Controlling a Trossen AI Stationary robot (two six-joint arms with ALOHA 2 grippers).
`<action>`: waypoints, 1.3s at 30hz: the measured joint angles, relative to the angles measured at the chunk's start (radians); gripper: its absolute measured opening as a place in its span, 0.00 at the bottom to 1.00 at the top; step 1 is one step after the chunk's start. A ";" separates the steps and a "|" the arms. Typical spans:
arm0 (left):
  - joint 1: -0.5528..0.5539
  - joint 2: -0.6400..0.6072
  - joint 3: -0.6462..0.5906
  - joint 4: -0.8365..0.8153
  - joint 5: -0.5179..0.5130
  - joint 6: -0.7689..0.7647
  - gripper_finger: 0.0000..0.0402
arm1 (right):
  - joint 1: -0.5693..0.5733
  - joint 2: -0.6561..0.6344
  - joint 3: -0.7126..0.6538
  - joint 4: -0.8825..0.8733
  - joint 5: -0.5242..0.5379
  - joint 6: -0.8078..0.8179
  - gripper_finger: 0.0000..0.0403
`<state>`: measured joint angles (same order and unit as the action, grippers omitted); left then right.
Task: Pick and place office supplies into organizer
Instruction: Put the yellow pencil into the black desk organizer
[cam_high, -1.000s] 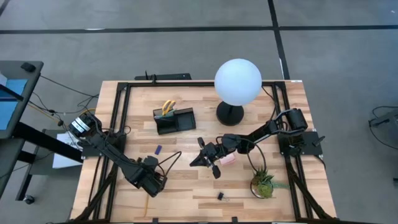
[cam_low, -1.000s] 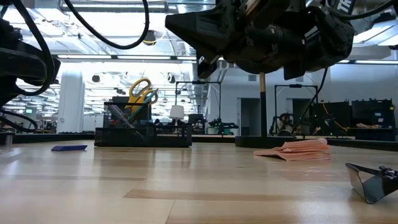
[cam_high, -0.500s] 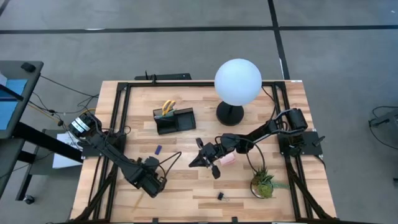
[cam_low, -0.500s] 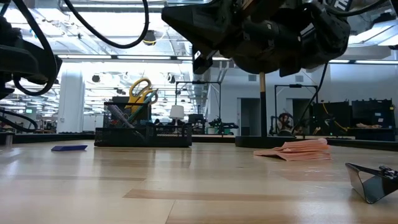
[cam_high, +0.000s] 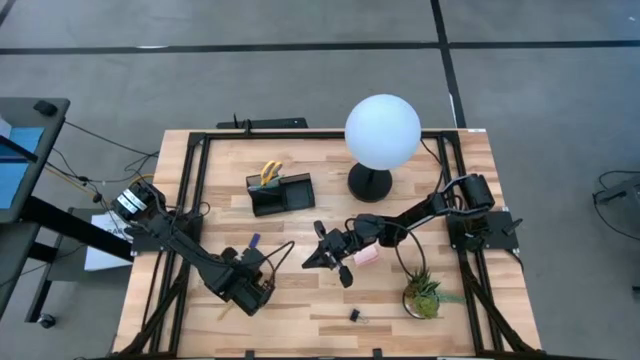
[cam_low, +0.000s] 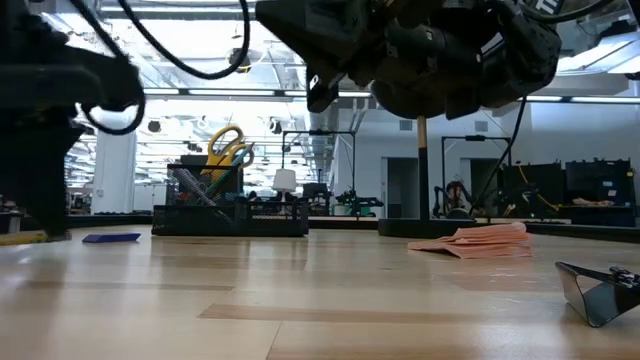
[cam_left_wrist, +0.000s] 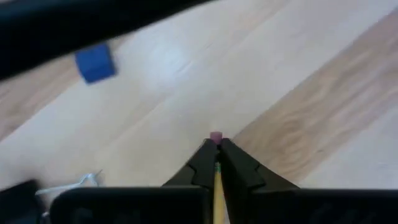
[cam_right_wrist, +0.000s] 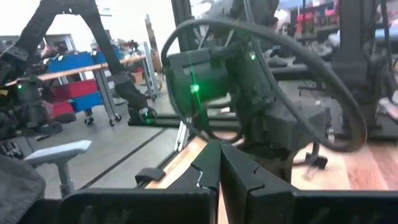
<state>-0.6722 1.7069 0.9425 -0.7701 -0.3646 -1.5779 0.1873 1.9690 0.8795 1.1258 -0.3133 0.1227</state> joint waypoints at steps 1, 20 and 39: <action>0.008 0.000 0.007 -0.005 -0.008 0.025 0.01 | -0.001 0.000 0.000 0.016 0.000 0.000 0.00; -0.005 -0.135 0.094 -0.117 -0.044 0.135 0.00 | 0.022 0.000 0.000 0.037 -0.033 -0.052 0.00; -0.013 0.121 0.097 -0.138 0.066 0.126 0.45 | 0.029 0.000 0.000 0.036 -0.022 -0.044 0.00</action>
<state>-0.6855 1.8275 1.0393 -0.9081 -0.2989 -1.4517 0.2161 1.9686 0.8795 1.1614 -0.3351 0.0784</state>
